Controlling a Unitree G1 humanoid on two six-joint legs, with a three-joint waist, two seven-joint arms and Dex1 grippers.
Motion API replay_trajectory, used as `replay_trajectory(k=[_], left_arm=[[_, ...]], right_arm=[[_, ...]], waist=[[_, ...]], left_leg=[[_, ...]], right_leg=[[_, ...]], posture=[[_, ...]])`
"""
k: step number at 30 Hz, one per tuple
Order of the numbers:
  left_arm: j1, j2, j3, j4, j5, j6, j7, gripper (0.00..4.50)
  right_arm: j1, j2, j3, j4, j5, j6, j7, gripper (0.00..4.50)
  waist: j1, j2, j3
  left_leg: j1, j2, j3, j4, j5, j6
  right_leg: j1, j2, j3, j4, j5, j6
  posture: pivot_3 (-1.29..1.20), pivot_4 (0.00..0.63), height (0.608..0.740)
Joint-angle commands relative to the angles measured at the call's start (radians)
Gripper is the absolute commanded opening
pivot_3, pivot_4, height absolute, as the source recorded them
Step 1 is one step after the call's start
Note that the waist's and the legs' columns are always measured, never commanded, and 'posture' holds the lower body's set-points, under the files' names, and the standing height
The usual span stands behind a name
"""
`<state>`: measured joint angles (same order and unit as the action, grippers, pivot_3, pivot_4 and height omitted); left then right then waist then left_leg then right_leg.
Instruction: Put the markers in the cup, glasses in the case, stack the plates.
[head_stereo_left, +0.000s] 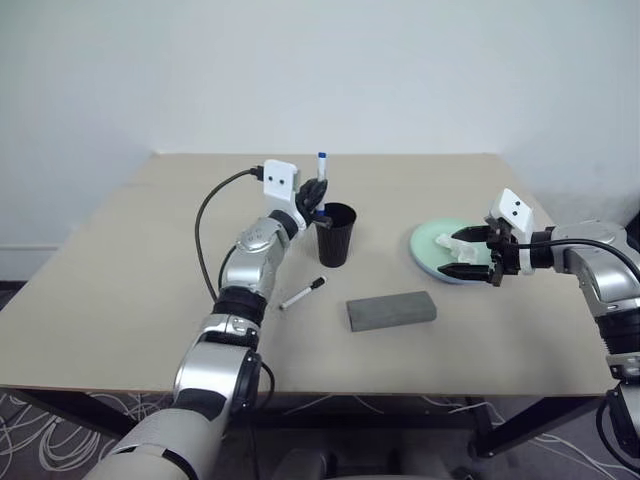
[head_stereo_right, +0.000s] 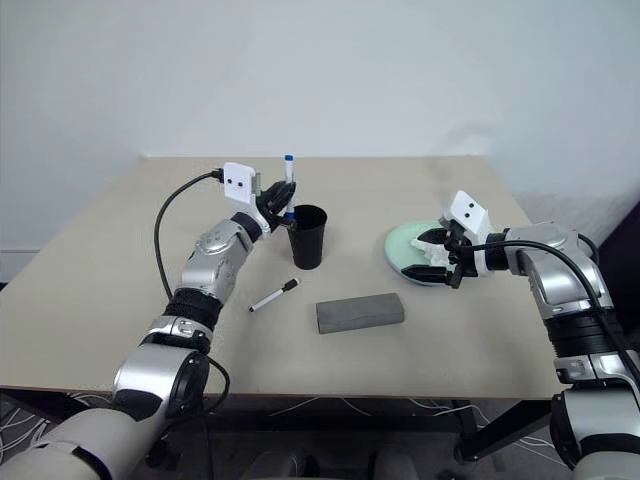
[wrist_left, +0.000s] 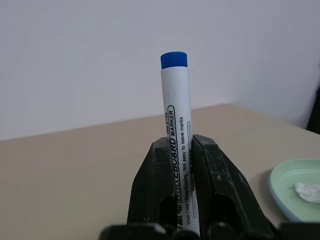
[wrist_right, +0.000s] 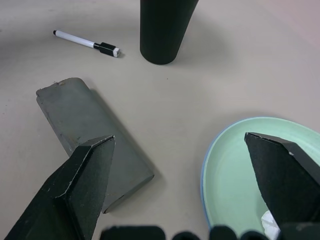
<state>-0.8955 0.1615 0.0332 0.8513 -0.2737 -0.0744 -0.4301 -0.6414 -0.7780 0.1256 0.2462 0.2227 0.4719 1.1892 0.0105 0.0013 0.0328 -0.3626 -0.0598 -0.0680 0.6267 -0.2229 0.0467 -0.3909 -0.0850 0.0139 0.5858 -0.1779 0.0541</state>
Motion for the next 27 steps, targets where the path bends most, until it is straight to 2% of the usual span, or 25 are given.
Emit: replay_trajectory(k=[1, 10, 18, 22, 24, 27], left_arm=[[-0.053, -0.011, 0.019, 0.028, 0.020, -0.058, -0.023, 0.09], [-0.061, -0.022, 0.032, 0.063, 0.042, -0.079, -0.059, 0.09], [-0.056, -0.012, 0.043, 0.042, 0.051, -0.066, -0.082, 2.85], [-0.051, 0.014, 0.023, -0.037, 0.069, -0.032, -0.104, 4.24], [-0.048, 0.042, -0.002, -0.101, 0.094, 0.000, -0.124, 4.24], [-0.038, 0.106, -0.041, -0.272, 0.082, 0.174, -0.219, 4.24]], right_arm=[[-0.029, -0.003, -0.021, -0.016, 0.000, -0.016, -0.001, 4.50], [-0.025, -0.005, -0.023, -0.020, 0.000, -0.018, -0.003, 4.50], [-0.024, -0.003, -0.023, -0.019, 0.000, -0.023, -0.006, 4.50], [-0.025, -0.002, -0.023, -0.016, -0.001, -0.025, -0.007, 4.50], [-0.025, -0.002, -0.022, -0.014, -0.002, -0.026, -0.008, 4.50], [-0.026, -0.002, -0.022, -0.012, -0.003, -0.027, -0.008, 4.50]], waist=[[0.000, 0.000, 0.000], [-0.001, 0.000, 0.000], [-0.001, 0.000, 0.000], [-0.001, 0.000, 0.000], [-0.001, 0.000, 0.000], [-0.002, 0.000, 0.000]], left_leg=[[0.000, 0.000, 0.000, 0.000, 0.000, 0.000], [0.000, 0.000, 0.000, 0.000, 0.001, 0.002], [0.000, 0.000, 0.000, 0.000, 0.001, 0.002], [0.000, 0.000, 0.000, 0.000, 0.001, 0.001], [0.000, 0.000, 0.000, 0.000, 0.001, 0.001], [0.000, 0.000, 0.000, -0.001, 0.001, 0.001]], right_leg=[[0.000, 0.000, 0.000, 0.000, 0.000, 0.000], [0.000, 0.000, -0.001, 0.001, 0.000, 0.000], [0.000, 0.000, -0.001, 0.001, 0.000, 0.000], [0.000, 0.000, -0.001, 0.001, 0.000, 0.000], [0.000, 0.000, -0.001, 0.001, 0.000, 0.000], [0.000, 0.001, -0.001, 0.001, 0.000, 0.000]], posture=[[0.00, 0.000, 0.732], [0.00, 0.000, 0.732], [0.00, 0.000, 0.732], [0.00, 0.000, 0.732], [0.00, 0.000, 0.732], [0.00, 0.000, 0.732]])
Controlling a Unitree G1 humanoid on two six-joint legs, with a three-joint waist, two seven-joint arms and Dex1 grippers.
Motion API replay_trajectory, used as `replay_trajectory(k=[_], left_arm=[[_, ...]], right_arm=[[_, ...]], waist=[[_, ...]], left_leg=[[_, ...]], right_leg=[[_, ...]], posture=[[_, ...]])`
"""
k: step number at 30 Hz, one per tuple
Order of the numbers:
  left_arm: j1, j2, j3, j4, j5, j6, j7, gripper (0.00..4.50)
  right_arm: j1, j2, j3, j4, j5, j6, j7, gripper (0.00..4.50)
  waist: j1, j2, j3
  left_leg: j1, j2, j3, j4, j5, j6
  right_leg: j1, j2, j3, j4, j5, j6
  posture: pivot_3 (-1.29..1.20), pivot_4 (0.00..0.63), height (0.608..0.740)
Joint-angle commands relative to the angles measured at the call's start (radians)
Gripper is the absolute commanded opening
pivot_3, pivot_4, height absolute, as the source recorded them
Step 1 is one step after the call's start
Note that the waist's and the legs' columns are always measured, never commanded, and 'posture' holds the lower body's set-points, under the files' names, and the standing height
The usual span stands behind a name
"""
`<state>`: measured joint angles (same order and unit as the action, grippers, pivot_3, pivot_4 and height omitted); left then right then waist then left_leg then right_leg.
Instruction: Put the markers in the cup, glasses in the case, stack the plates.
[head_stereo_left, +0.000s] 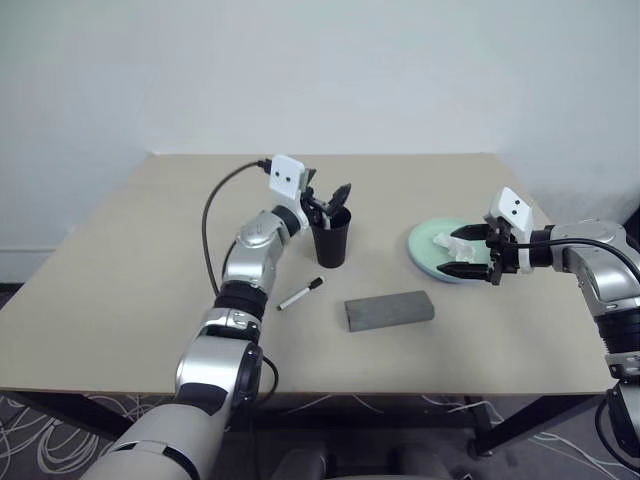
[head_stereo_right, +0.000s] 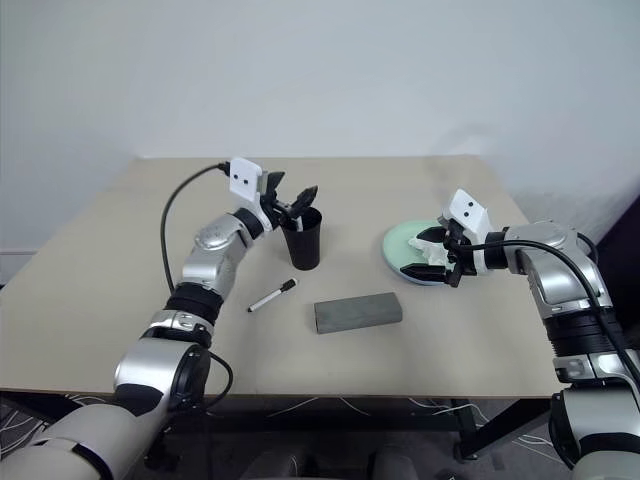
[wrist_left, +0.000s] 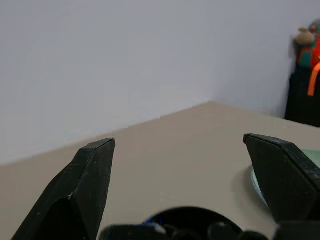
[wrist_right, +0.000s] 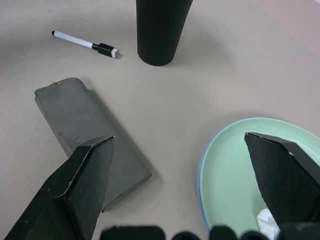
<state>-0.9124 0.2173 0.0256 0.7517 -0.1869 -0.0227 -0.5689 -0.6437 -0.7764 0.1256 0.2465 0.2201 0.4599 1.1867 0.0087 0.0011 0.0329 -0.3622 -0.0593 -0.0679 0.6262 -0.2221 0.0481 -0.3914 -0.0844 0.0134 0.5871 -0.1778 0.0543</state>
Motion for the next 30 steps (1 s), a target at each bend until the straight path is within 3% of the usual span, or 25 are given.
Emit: replay_trajectory(k=[1, 6, 14, 18, 30], left_arm=[[-0.012, 0.073, -0.043, -0.238, -0.025, 0.188, -0.123, 4.24], [0.022, 0.265, -0.130, -0.544, -0.072, 0.610, -0.300, 4.24], [0.123, 0.408, -0.245, -0.679, -0.028, 0.786, -0.364, 4.24], [0.154, 0.409, -0.323, -0.649, 0.015, 0.822, -0.367, 4.24], [0.033, 0.297, -0.481, -0.313, 0.169, 0.782, -0.376, 4.24]], right_arm=[[-0.024, -0.002, -0.022, -0.013, -0.001, -0.014, -0.005, 4.50], [-0.029, 0.001, -0.021, -0.003, -0.007, -0.016, -0.003, 4.50], [-0.034, 0.010, -0.017, 0.001, -0.013, -0.016, -0.002, 4.50], [-0.036, 0.011, -0.012, 0.004, -0.015, -0.017, 0.006, 4.50], [-0.028, 0.016, -0.011, -0.018, -0.011, -0.001, 0.003, 4.50]], waist=[[0.000, 0.000, 0.000], [-0.008, 0.001, 0.000], [-0.009, 0.001, 0.000], [-0.007, 0.001, 0.000], [-0.005, 0.001, 0.000]], left_leg=[[0.000, 0.000, 0.000, 0.000, 0.000, 0.000], [0.000, 0.001, 0.000, -0.001, 0.000, 0.000], [0.002, 0.004, 0.000, -0.001, -0.002, -0.003], [0.001, 0.005, -0.001, -0.001, -0.002, -0.003], [0.001, 0.003, 0.000, -0.001, -0.001, -0.002]], right_leg=[[0.000, 0.000, 0.000, 0.000, 0.000, 0.000], [0.000, 0.000, 0.000, 0.000, 0.000, 0.000], [0.000, 0.000, 0.000, 0.001, 0.000, 0.000], [0.000, 0.000, 0.000, 0.001, -0.001, 0.000], [-0.001, 0.000, 0.000, 0.001, -0.001, 0.000]], posture=[[0.00, 0.000, 0.732], [0.00, 0.000, 0.732], [0.00, 0.000, 0.732], [0.00, 0.000, 0.732], [0.00, 0.000, 0.732]])
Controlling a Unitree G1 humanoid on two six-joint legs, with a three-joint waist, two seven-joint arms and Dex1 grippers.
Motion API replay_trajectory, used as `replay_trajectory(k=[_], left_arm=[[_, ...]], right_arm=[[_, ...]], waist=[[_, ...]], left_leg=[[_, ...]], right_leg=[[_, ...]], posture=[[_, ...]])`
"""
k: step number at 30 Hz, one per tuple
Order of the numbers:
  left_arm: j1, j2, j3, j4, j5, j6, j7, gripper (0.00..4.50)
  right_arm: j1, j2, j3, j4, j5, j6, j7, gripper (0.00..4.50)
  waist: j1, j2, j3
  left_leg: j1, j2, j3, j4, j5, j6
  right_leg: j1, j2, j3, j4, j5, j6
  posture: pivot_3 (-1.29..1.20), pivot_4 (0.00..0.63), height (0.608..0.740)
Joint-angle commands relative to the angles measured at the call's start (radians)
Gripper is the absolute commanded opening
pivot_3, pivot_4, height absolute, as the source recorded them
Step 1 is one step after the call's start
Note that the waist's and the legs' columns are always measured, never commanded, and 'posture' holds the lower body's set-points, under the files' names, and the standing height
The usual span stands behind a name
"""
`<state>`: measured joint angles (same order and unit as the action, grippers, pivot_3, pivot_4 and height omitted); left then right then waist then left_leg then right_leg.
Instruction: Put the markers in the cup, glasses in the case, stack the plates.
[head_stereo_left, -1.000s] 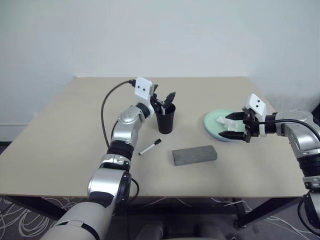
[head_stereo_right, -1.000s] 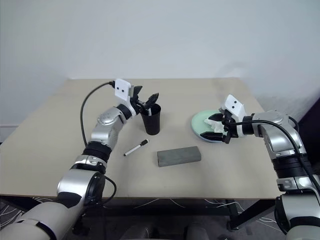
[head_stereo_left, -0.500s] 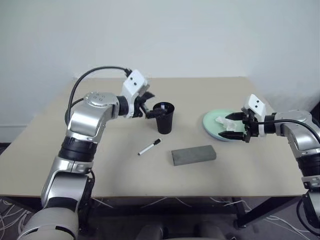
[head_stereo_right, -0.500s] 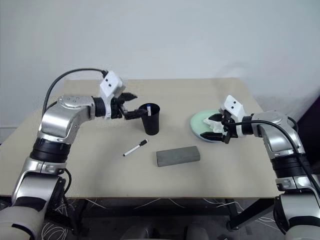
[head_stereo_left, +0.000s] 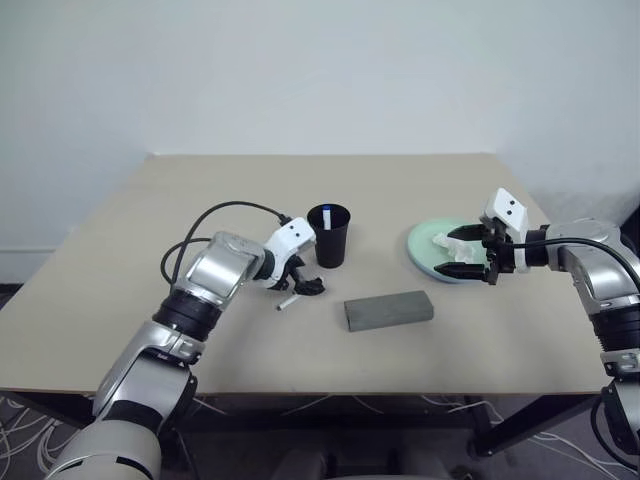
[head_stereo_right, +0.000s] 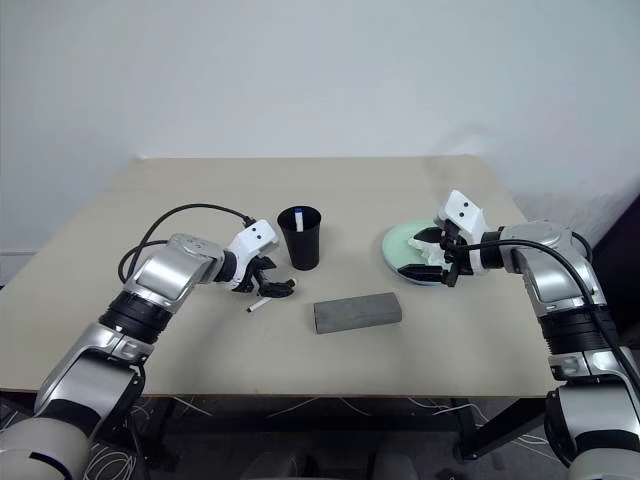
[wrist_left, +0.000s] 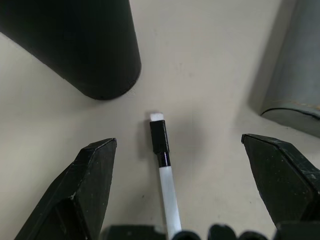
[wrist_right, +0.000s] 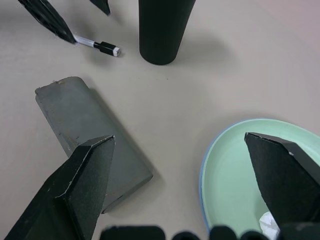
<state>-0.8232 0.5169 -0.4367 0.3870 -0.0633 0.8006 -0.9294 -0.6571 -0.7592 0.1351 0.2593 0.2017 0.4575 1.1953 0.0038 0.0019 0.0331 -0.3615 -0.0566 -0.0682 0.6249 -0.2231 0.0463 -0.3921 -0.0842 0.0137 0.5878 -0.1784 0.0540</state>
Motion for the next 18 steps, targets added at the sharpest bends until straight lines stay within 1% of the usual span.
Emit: replay_trajectory(k=[1, 8, 18], left_arm=[[-0.067, -0.010, -0.024, 0.082, 0.055, -0.057, -0.021, 4.24], [-0.106, -0.040, -0.039, 0.234, 0.115, -0.152, -0.056, 4.24], [-0.098, -0.067, -0.028, 0.321, 0.155, -0.212, -0.075, 4.24]], right_arm=[[-0.011, -0.001, -0.022, -0.035, 0.009, 0.004, -0.008, 4.50], [0.029, -0.015, -0.047, -0.082, 0.023, 0.026, -0.031, 4.50], [0.041, -0.022, -0.058, -0.099, 0.023, 0.037, -0.038, 4.50]], waist=[[0.000, 0.000, 0.000], [0.000, 0.000, 0.000], [0.001, 0.000, 0.000]], left_leg=[[0.000, 0.000, 0.000, 0.000, 0.000, 0.000], [0.000, 0.000, 0.000, 0.000, 0.000, 0.000], [-0.001, 0.001, 0.000, 0.000, 0.000, 0.001]], right_leg=[[0.000, 0.000, 0.000, 0.000, 0.000, 0.000], [-0.001, 0.000, 0.000, 0.000, 0.000, 0.000], [-0.001, 0.000, 0.000, 0.000, 0.000, 0.000]], posture=[[0.00, 0.000, 0.732], [0.00, 0.000, 0.732], [0.00, 0.000, 0.732]])
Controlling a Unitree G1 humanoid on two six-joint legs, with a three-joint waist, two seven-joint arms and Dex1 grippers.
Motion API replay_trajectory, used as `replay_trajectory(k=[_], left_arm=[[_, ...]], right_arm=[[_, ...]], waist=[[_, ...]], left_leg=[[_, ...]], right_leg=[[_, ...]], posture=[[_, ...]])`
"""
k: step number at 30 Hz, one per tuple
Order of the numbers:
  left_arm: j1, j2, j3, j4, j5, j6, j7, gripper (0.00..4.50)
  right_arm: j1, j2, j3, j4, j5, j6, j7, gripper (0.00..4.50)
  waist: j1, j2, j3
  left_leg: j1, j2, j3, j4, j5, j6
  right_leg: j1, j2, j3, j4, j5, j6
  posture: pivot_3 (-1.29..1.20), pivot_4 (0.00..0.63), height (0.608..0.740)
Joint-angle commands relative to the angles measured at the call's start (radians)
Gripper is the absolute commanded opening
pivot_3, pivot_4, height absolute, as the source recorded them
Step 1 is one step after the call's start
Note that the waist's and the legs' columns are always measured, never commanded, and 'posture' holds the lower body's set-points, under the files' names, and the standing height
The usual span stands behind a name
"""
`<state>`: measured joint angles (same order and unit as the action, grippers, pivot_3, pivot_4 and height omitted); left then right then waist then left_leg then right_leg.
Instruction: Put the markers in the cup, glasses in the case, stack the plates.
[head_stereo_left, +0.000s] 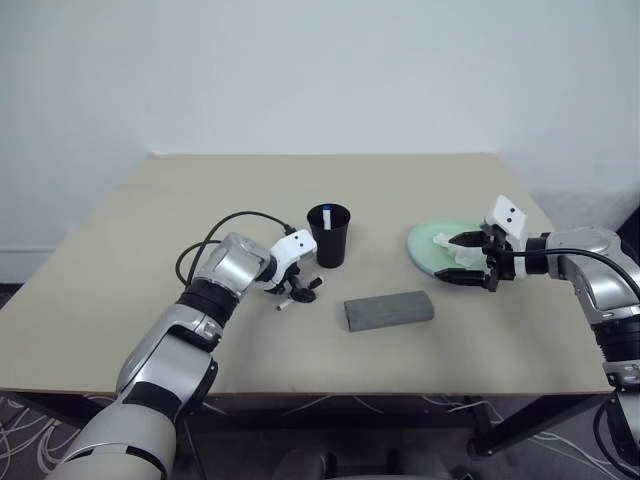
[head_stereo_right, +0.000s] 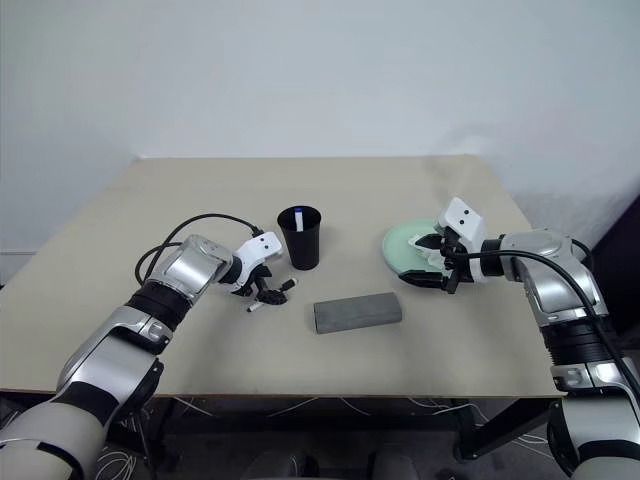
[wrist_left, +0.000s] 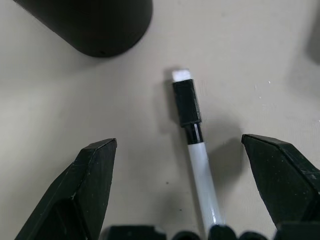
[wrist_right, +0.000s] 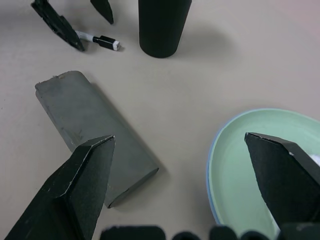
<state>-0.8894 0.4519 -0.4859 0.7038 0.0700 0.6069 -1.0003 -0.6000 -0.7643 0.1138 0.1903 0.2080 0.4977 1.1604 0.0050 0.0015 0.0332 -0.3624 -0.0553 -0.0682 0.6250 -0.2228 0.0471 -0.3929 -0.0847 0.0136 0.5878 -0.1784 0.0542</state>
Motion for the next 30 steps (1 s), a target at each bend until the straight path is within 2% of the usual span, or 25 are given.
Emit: replay_trajectory(k=[1, 4, 14, 15, 24, 30], left_arm=[[-0.032, -0.003, 0.022, 0.007, 0.023, -0.020, -0.006, 4.24], [-0.029, -0.003, 0.022, 0.013, 0.027, -0.023, -0.008, 3.69], [-0.003, 0.002, 0.020, -0.006, 0.038, -0.017, -0.023, 0.19], [-0.001, 0.002, 0.021, -0.008, 0.038, -0.017, -0.024, 0.03], [0.017, 0.005, 0.054, -0.053, 0.015, -0.043, -0.034, 0.03], [0.058, 0.016, 0.132, -0.241, -0.096, -0.050, -0.143, 0.03]], right_arm=[[-0.017, -0.017, -0.037, -0.030, 0.017, -0.003, -0.002, 4.50], [-0.018, -0.018, -0.037, -0.029, 0.015, -0.004, -0.001, 4.50], [-0.023, -0.018, -0.033, -0.023, 0.012, -0.008, 0.004, 4.50], [-0.024, -0.018, -0.032, -0.023, 0.012, -0.008, 0.004, 4.50], [-0.028, -0.013, -0.030, -0.022, 0.010, -0.013, 0.003, 4.50], [-0.027, -0.014, -0.030, -0.023, 0.009, -0.014, 0.002, 4.50]], waist=[[0.000, 0.000, 0.000], [0.000, 0.000, 0.000], [-0.002, 0.000, 0.000], [-0.001, 0.000, 0.000], [-0.001, 0.000, 0.000], [-0.001, 0.000, 0.000]], left_leg=[[0.000, 0.000, 0.000, 0.000, 0.000, 0.000], [0.000, 0.000, 0.000, 0.000, 0.000, 0.001], [0.001, 0.001, 0.000, 0.001, 0.000, 0.000], [0.001, 0.001, 0.000, 0.001, 0.000, 0.000], [0.000, 0.002, 0.000, 0.000, 0.001, 0.001], [0.000, 0.002, 0.000, 0.000, 0.001, 0.001]], right_leg=[[0.000, 0.000, 0.000, 0.000, 0.000, 0.000], [0.000, 0.000, 0.000, 0.000, 0.000, 0.000], [0.000, 0.000, 0.000, 0.000, 0.000, 0.000], [0.000, 0.000, 0.000, 0.000, 0.000, 0.000], [0.000, 0.000, 0.000, 0.000, 0.000, 0.000], [0.000, 0.000, 0.000, 0.000, 0.000, 0.000]], posture=[[0.00, 0.000, 0.732], [0.00, 0.000, 0.732], [0.00, 0.000, 0.732], [0.00, 0.000, 0.732], [0.00, 0.000, 0.732], [0.00, 0.000, 0.732]])
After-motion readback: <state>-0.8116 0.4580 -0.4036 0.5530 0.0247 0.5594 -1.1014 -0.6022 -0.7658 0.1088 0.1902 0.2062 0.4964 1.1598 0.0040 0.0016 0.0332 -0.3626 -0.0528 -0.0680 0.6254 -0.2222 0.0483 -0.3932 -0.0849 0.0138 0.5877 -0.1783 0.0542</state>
